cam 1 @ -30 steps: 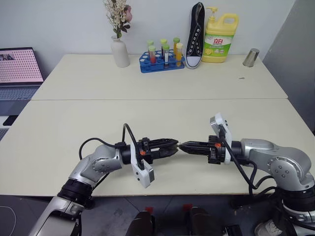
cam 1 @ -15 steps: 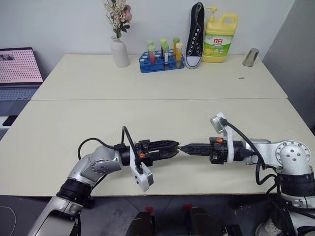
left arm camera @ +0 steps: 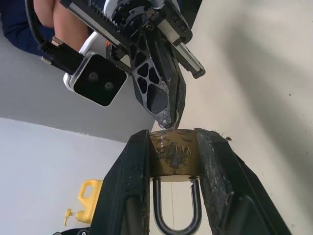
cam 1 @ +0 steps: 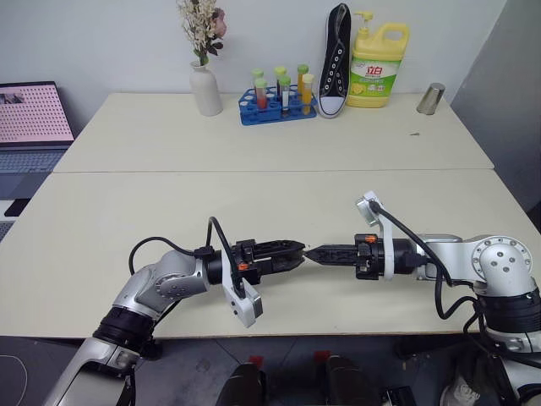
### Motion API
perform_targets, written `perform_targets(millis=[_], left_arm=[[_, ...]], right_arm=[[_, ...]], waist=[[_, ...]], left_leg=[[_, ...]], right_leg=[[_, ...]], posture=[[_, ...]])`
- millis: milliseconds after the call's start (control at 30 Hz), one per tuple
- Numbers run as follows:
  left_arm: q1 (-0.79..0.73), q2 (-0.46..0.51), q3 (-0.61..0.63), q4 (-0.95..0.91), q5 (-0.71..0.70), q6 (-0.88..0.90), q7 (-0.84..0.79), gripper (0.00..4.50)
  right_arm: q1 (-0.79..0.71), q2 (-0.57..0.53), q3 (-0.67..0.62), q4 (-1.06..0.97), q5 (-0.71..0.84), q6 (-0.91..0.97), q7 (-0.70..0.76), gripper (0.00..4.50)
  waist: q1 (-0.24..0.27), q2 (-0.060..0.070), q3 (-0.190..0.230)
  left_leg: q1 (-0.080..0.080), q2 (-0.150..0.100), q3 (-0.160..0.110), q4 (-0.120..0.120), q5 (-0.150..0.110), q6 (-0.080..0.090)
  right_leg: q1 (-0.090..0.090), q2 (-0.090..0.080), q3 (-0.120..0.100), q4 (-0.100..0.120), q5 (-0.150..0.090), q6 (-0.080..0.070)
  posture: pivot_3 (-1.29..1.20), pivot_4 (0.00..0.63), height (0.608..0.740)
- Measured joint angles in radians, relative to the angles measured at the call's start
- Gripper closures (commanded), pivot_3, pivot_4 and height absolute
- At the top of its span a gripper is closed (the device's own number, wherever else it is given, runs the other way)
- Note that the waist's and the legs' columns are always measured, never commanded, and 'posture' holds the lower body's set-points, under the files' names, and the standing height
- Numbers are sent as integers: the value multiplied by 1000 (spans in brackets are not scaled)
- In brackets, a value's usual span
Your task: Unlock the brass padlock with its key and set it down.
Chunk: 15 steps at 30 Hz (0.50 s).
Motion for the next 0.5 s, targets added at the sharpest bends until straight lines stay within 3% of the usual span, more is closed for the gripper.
perform_targets(millis=[167, 267, 500], left_arm=[[4, 5, -15, 0, 0, 20, -16, 3514], [7, 7, -17, 0, -1, 23, -17, 3514], [7, 7, -21, -1, -2, 24, -17, 3514]], right_arm=[[66, -180, 127, -154, -420, -215, 314, 1903], [113, -196, 141, -160, -567, -342, 426, 1898], [126, -101, 115, -198, -625, -398, 460, 1898]], waist=[[2, 0, 0], [1, 0, 0], [-2, 0, 0]], left_leg=[[-1, 0, -1, 1, 0, 0], [-1, 0, -1, 2, 0, 0], [-1, 0, -2, 2, 0, 0]], right_leg=[[0, 0, -2, -1, 0, 0], [0, 0, -2, -1, 0, 0], [0, 0, -2, -1, 0, 0]], posture=[[0, 150, 740], [0, 150, 740], [0, 150, 740]])
